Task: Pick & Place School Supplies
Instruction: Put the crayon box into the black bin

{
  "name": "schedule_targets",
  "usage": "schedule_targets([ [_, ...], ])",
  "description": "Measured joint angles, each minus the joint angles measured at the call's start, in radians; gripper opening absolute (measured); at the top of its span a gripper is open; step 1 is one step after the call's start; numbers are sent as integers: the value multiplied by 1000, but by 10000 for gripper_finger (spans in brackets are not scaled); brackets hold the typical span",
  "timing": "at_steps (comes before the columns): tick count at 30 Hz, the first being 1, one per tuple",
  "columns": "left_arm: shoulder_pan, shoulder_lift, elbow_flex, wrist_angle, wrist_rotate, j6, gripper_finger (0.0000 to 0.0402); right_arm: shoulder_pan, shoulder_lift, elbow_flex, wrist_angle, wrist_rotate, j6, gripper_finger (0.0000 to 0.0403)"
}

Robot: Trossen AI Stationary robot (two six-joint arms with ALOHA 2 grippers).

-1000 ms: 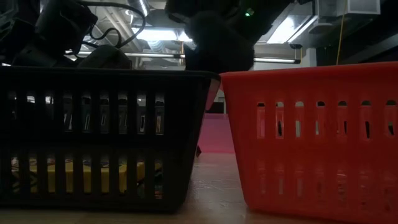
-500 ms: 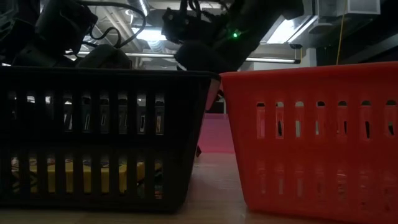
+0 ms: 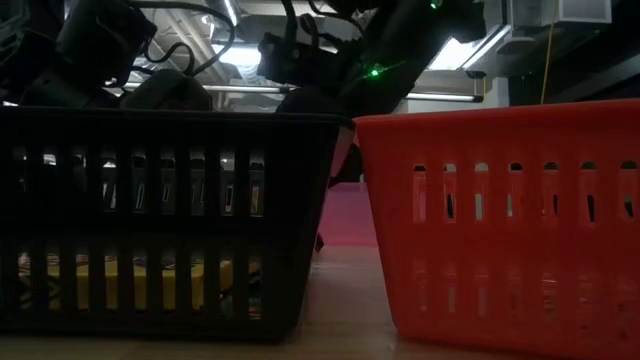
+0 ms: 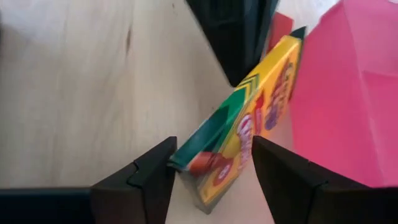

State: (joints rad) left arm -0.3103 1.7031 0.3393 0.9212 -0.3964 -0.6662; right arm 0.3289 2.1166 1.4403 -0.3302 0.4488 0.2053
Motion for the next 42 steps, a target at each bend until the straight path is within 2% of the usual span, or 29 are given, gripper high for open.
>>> schedule_targets([
  [8, -3, 0, 0, 21, 35, 0, 2, -1, 0, 0, 0, 11, 5, 111],
  [14, -25, 0, 0, 33, 100, 0, 2, -3, 0, 0, 0, 19, 12, 37],
  [21, -106, -20, 0, 49, 216, 0, 2, 6, -4, 2, -42, 27, 49, 38],
  [25, -174, -68, 0, 46, 233, 8, 2, 23, -18, 0, -84, 59, 52, 45],
  [29, -236, -139, -3, -69, 175, -10, 2, 47, -66, -2, -109, 69, 50, 40],
  [34, -305, -234, -4, -333, 9, -115, 2, 104, -144, -2, -109, 38, 70, 40],
  [42, -357, -355, -4, -559, -181, -196, 2, 203, -189, -2, 16, -176, 133, 41],
])
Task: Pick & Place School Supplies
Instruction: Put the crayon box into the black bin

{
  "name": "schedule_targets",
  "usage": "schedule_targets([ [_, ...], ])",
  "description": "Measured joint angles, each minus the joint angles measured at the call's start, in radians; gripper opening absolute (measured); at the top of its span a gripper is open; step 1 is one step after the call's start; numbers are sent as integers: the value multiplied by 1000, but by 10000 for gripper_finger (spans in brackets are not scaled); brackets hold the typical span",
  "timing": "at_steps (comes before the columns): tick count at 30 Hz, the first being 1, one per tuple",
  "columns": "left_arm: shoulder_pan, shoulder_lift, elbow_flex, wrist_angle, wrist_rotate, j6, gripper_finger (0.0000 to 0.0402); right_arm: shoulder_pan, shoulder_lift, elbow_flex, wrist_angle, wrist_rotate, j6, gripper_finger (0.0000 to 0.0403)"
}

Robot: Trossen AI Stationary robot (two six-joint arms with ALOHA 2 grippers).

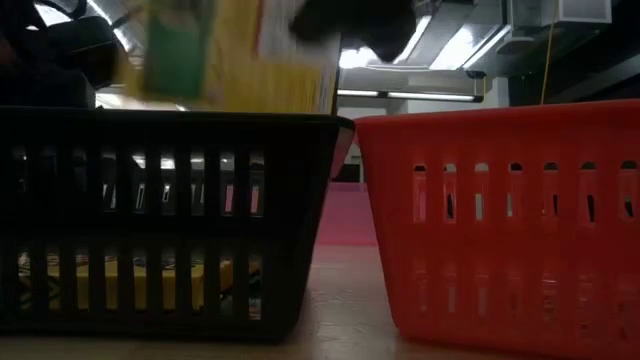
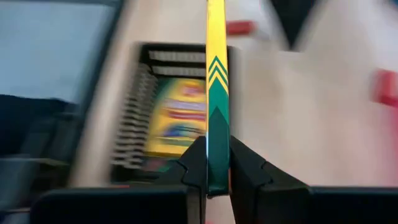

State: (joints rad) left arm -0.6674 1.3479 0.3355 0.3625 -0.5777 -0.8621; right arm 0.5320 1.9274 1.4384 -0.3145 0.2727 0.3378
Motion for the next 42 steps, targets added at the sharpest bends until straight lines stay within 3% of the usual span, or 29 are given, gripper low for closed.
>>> schedule_targets([
  [13, -1, -62, 0, -51, -86, 27, 2, 45, 63, 2, 162, -44, 70, 41],
  [24, -3, -62, 0, -45, -86, 38, 2, 8, 89, 1, 156, -28, 12, 45],
  [36, -26, -62, 0, -49, -121, 38, 2, 6, 89, 1, 150, 42, -11, 143],
  [42, -24, -62, 0, -90, -256, 38, 2, 13, 71, 1, 149, 133, -39, 155],
])
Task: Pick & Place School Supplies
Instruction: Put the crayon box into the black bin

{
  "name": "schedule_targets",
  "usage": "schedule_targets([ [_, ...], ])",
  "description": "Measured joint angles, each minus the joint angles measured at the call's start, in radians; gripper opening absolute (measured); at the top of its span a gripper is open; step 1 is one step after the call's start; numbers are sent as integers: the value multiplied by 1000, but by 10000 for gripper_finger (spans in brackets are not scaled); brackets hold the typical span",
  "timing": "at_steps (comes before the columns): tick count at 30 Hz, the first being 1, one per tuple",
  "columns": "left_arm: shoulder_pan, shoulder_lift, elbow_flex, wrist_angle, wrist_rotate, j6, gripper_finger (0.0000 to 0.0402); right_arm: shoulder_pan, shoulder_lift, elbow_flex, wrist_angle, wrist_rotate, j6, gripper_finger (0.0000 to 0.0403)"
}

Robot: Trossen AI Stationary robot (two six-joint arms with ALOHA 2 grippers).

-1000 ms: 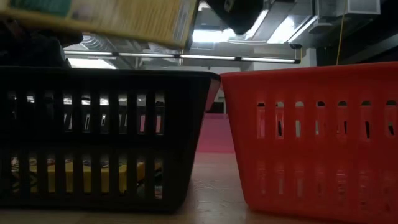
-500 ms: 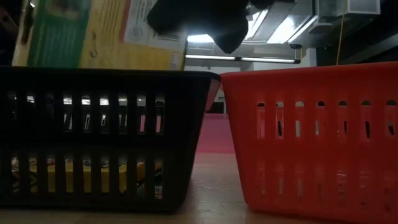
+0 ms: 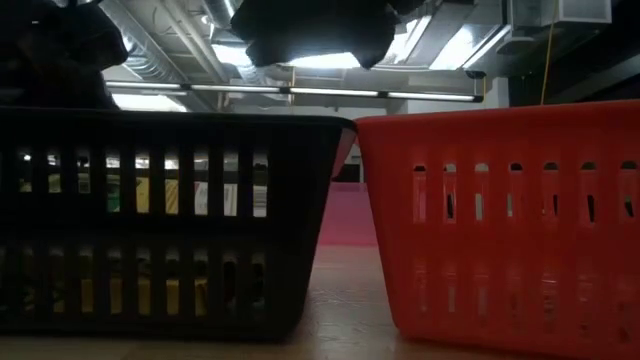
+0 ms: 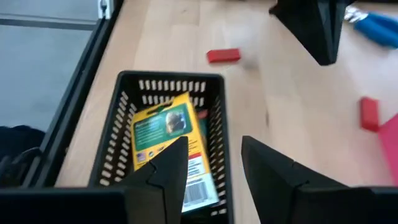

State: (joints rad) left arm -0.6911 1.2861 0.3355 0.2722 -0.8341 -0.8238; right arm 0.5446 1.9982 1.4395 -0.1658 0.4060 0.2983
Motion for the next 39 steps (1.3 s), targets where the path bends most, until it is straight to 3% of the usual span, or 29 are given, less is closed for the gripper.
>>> schedule_targets([
  [3, 25, 0, 12, -60, -87, 1, 2, 5, -21, 0, -19, 21, -23, 152],
  [6, 74, 0, 57, -179, -106, 38, 2, 14, -52, 0, -78, 59, -61, 149],
  [11, 211, 0, 176, -429, -154, 106, 2, 36, -113, 0, -318, 231, -23, 148],
  [14, 358, 0, 243, -597, -203, 21, 6, 45, -148, 0, -425, 303, 39, 148],
  [18, 621, -22, 328, -802, -151, -19, 24, 48, -195, 0, -455, 345, 51, 148],
  [20, 757, -48, 349, -807, -89, 28, 34, 40, -226, 0, -457, 346, 26, 148],
  [22, 878, -76, 356, -717, 6, 180, 42, 24, -264, 0, -455, 345, -3, 148],
  [27, 1172, -143, 356, -487, 469, 464, 48, -37, -358, 0, -451, 316, -73, 148],
  [31, 1385, -131, 376, -481, 656, 500, 40, -105, -405, 0, -430, 227, -113, 148],
  [36, 1514, 21, 403, -489, 893, 555, 22, -150, -411, 0, -386, 138, -158, 148],
  [39, 1524, 141, 440, -494, 931, 601, 16, -157, -411, 0, -386, 122, -165, 148],
])
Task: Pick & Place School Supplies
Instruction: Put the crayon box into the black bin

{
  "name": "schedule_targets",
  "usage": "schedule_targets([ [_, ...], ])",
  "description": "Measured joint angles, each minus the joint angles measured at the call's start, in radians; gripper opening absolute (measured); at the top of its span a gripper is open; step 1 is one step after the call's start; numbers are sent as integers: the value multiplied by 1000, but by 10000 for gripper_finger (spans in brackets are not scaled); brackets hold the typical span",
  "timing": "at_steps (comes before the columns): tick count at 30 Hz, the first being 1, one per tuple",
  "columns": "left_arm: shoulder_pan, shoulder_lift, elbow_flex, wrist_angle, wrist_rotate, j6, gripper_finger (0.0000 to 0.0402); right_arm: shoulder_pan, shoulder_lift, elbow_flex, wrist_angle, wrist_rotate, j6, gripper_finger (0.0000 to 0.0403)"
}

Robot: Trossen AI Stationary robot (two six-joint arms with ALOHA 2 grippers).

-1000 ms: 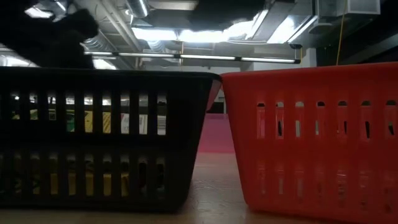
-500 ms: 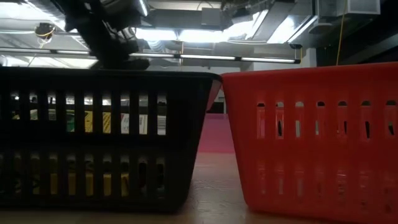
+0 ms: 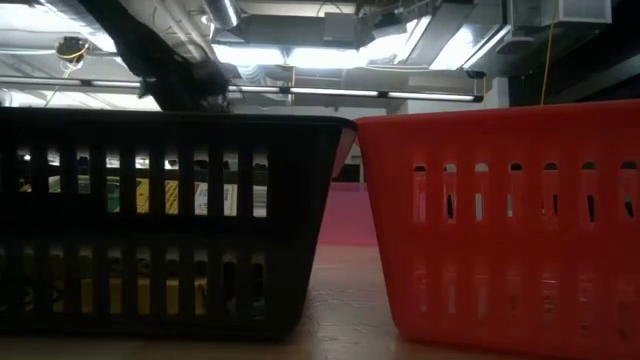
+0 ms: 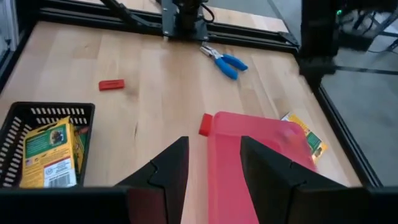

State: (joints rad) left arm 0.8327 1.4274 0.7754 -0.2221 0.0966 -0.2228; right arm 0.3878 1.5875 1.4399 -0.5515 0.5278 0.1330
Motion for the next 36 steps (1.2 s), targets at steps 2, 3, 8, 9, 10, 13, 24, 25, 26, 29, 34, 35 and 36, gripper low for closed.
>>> schedule_targets([
  [2, 1, 73, 28, -3, 4, 30, 15, -1, 0, 0, -2, 1, 0, 148],
  [3, 1, 104, 43, -1, 4, 44, 15, 1, 0, 0, -3, 1, 1, 148],
  [8, 1, 216, 104, -21, 41, 100, 16, 10, 0, 0, -10, -21, 16, 148],
  [9, 1, 231, 113, -22, 50, 105, 15, 10, 0, 0, -10, -25, 16, 148],
  [10, 0, 246, 123, -21, 54, 114, 14, 10, 0, 0, -10, -24, 16, 148],
  [13, -8, 273, 140, -35, 56, 130, 10, 9, 0, 0, -11, -24, 22, 148],
  [24, -111, 275, 145, -45, 52, 192, 6, 10, 0, 0, -12, -47, 29, 148],
  [25, -113, 275, 145, -49, 51, 192, 6, 11, 0, 0, -13, -50, 34, 148],
  [26, -113, 277, 145, -54, 51, 192, 6, 14, 0, 0, -13, -50, 36, 148],
  [29, -111, 294, 145, -59, 50, 183, 6, 25, 0, 0, -13, -50, 41, 148],
  [34, -110, 352, 149, -56, 55, 168, 6, 51, 0, 0, -11, -49, 67, 148],
  [35, -110, 361, 150, -69, 55, 166, 6, 57, 0, 0, -11, -50, 72, 148],
  [36, -110, 367, 153, -81, 54, 166, 6, 64, 0, 0, -11, -49, 76, 148],
])
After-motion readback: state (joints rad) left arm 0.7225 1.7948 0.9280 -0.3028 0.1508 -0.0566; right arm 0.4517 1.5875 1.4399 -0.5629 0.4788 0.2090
